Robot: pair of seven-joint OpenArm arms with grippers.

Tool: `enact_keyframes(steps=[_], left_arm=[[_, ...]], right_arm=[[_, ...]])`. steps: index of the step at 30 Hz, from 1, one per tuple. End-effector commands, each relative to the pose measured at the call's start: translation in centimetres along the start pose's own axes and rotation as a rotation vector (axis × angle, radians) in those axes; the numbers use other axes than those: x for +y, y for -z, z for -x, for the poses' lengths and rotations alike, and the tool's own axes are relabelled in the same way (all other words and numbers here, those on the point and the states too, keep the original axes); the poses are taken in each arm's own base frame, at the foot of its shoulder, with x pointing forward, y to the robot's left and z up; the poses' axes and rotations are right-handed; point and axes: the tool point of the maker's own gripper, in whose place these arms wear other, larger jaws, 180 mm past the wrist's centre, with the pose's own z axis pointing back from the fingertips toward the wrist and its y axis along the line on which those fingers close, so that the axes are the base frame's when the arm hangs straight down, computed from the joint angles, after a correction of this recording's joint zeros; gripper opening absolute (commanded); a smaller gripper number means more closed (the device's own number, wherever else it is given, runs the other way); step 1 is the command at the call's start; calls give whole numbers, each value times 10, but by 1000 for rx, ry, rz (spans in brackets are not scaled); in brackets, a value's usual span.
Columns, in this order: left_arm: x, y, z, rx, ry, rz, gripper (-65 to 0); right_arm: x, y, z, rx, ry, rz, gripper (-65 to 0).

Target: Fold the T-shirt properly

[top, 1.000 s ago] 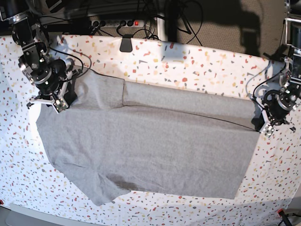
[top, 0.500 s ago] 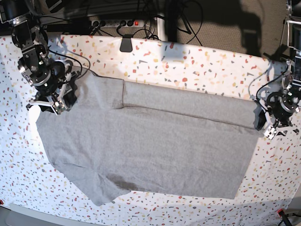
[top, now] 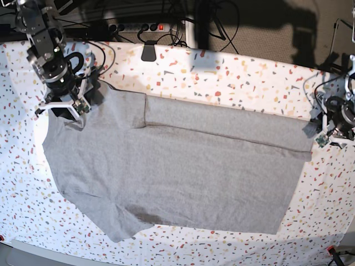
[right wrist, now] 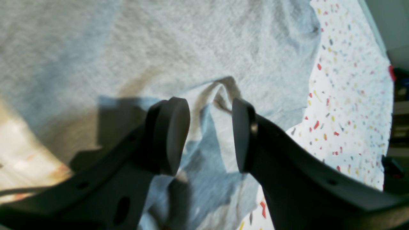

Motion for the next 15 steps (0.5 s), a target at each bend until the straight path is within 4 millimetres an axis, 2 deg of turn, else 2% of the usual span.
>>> enact_keyframes(steps=[1,7,11,15], left_arm=[[13,-8,-6,-20,48,-36,-405],[-37,-16,-4,-108,228,33,-405],[-39,-17,-6,-135,271,-42,-405],[-45,-13,-3,-154,249,-32,-405]], right_arm=[[-10,-4,-7,-23,-16,33,-385],[6,-24,-3,0,-14,25,-385],[12,-31,-3,0,-4,19,-385],[22,-38,-7,-5,13,3,-385]])
